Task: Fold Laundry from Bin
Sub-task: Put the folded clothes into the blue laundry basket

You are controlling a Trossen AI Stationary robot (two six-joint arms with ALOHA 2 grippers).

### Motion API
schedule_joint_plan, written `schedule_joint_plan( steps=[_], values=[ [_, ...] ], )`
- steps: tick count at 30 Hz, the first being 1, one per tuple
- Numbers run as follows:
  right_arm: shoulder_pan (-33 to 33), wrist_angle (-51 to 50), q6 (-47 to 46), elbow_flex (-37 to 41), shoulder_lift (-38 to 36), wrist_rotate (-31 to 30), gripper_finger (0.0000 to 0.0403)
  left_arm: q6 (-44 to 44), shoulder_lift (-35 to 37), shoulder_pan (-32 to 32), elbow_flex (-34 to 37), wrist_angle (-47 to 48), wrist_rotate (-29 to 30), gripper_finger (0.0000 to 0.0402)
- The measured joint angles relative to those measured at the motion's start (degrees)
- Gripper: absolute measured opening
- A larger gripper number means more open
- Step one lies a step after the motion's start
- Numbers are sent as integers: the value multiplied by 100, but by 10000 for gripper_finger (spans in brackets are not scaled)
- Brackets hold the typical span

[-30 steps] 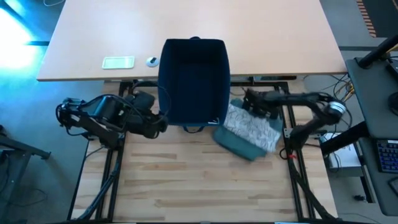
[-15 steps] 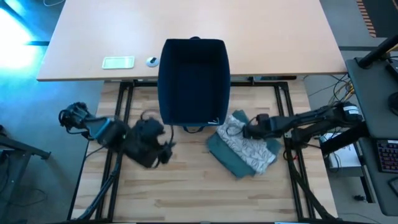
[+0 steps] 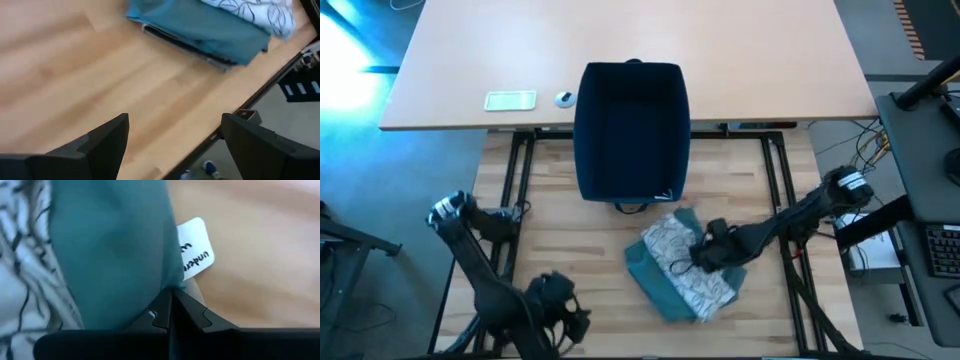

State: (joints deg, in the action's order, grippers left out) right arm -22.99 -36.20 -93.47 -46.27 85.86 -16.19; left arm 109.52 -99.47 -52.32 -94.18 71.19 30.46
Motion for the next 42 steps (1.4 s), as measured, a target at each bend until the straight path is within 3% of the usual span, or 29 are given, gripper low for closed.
schedule_joint_plan(
  steps=[8,12,16,18,25,30,35,42],
  values=[
    [-565,74,1127,-1428,903,244,12,1437,-774,-42,396,-1669,-127,300],
    [-700,-364,2008,-1957,669,323,13,2314,-944,-93,947,-2740,-293,300],
    [-677,-1098,2463,-2160,94,448,22,2415,-969,42,1503,-3764,-241,300],
    [-662,-1303,2583,-2119,-213,462,41,2369,-967,186,1698,-4196,-106,300],
    [-745,-1386,2547,-1656,-1169,156,148,2431,-951,513,2302,-4318,-277,300],
    [-789,-1395,2259,-1483,-1468,-20,209,2432,-1041,705,2788,-5389,-94,300],
    [-788,-1379,2294,-1524,-1468,-36,242,2432,-1373,763,2947,-6139,74,300],
    [-787,-1214,2535,-1539,-1420,97,265,2349,-1812,763,2923,-6918,943,300]
  ],
)
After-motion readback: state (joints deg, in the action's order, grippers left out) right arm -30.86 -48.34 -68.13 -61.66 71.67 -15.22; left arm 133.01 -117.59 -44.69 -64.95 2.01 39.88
